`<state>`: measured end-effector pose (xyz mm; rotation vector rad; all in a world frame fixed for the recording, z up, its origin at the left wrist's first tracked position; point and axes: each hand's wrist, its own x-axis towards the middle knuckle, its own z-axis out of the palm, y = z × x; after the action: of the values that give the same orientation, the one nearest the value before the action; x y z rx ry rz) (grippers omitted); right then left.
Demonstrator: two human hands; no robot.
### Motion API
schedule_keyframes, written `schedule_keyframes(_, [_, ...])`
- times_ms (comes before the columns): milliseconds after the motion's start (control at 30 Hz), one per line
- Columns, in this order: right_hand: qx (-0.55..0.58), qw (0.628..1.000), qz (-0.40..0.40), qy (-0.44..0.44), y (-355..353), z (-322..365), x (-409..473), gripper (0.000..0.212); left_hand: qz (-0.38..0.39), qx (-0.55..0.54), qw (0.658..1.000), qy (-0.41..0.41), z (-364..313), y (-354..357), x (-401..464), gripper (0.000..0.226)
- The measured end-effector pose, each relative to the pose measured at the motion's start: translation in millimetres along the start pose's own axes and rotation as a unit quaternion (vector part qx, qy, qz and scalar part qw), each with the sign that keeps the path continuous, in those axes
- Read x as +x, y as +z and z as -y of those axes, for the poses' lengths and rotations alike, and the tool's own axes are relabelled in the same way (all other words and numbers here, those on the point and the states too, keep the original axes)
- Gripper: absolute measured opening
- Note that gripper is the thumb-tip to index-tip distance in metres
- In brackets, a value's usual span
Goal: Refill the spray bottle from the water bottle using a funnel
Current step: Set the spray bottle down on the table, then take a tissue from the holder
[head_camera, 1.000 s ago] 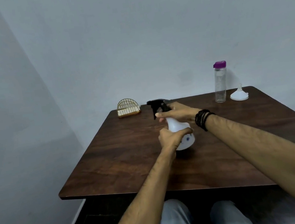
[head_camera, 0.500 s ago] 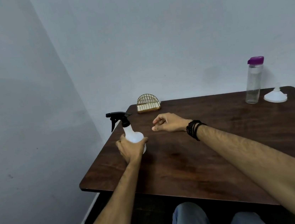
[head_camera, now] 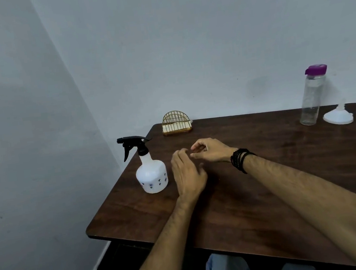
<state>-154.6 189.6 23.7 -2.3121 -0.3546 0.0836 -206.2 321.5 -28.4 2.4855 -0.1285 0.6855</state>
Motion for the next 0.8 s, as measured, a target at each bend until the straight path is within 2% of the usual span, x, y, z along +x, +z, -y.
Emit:
schedule_keyframes(100, [-0.003, 1.000, -0.008, 0.006, -11, -16, 6, 0.041, 0.121, 0.008, 0.992, -0.023, 7, 14, 29, 0.074])
schedule_keyframes(333, [0.003, 0.996, -0.085, 0.040, -36, -51, 53, 0.023, 0.252, 0.104, 0.960, -0.059, 31, 47, 83, 0.072])
schedule_keyframes(567, [0.013, 0.986, -0.157, 0.050, -46, -68, 137, 0.021, 0.253, 0.136, 0.956, -0.064, 37, 59, 86, 0.076])
schedule_keyframes(800, [-0.071, 0.985, -0.159, 0.019, -33, -78, 208, 0.028, 0.260, 0.141, 0.953, -0.069, 40, 64, 91, 0.076])
